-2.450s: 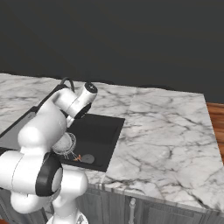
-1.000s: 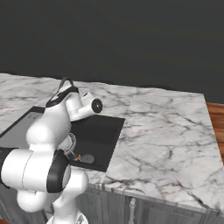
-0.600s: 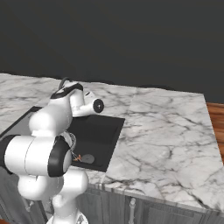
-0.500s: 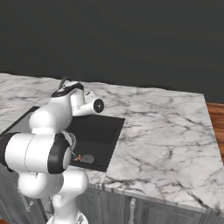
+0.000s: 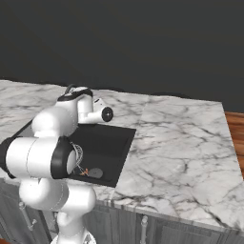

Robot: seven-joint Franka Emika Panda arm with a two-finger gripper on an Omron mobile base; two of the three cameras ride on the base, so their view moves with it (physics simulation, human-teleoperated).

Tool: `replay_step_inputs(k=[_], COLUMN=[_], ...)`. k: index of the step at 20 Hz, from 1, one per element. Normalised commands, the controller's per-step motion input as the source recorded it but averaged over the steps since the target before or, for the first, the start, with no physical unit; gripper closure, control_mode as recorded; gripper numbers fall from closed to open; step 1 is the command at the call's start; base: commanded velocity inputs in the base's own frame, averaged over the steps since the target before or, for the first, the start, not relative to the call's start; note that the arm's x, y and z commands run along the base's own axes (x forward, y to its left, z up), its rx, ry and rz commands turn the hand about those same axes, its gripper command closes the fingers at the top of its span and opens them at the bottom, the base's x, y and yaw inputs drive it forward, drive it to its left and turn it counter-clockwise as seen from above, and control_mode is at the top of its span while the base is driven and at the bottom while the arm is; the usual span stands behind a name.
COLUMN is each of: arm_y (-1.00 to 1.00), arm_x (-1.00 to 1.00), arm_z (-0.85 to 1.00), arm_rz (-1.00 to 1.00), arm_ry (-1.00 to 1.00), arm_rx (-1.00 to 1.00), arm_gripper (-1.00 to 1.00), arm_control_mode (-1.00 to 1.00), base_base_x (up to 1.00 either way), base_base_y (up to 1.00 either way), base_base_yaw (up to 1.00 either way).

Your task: Pick the strainer and strainer and place them in the sink. Then turn on the water.

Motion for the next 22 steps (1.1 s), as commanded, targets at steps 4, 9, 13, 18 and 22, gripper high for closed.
replay_step_inputs(k=[4, 9, 13, 18, 22], arm_y=[0.0, 0.0, 0.0, 0.0, 0.0], arm_x=[0.16, 0.19, 0.19, 0.2, 0.21], arm_z=[-0.06, -0.08, -0.08, -0.11, -0.11], arm_rz=[0.0, 0.0, 0.0, 0.0, 0.0], arm_ry=[0.0, 0.0, 0.0, 0.0, 0.0], arm_rx=[0.0, 0.0, 0.0, 0.0, 0.0], arm_gripper=[-1.0, -1.0, -1.0, -1.0, -1.0], arm_control_mode=[-1.0, -1.0, -1.0, -1.0, -1.0], base_base_x=[0.0, 0.0, 0.0, 0.0, 0.0], base_base_y=[0.0, 0.0, 0.0, 0.0, 0.0], base_base_yaw=[0.0, 0.0, 0.0, 0.0, 0.0])
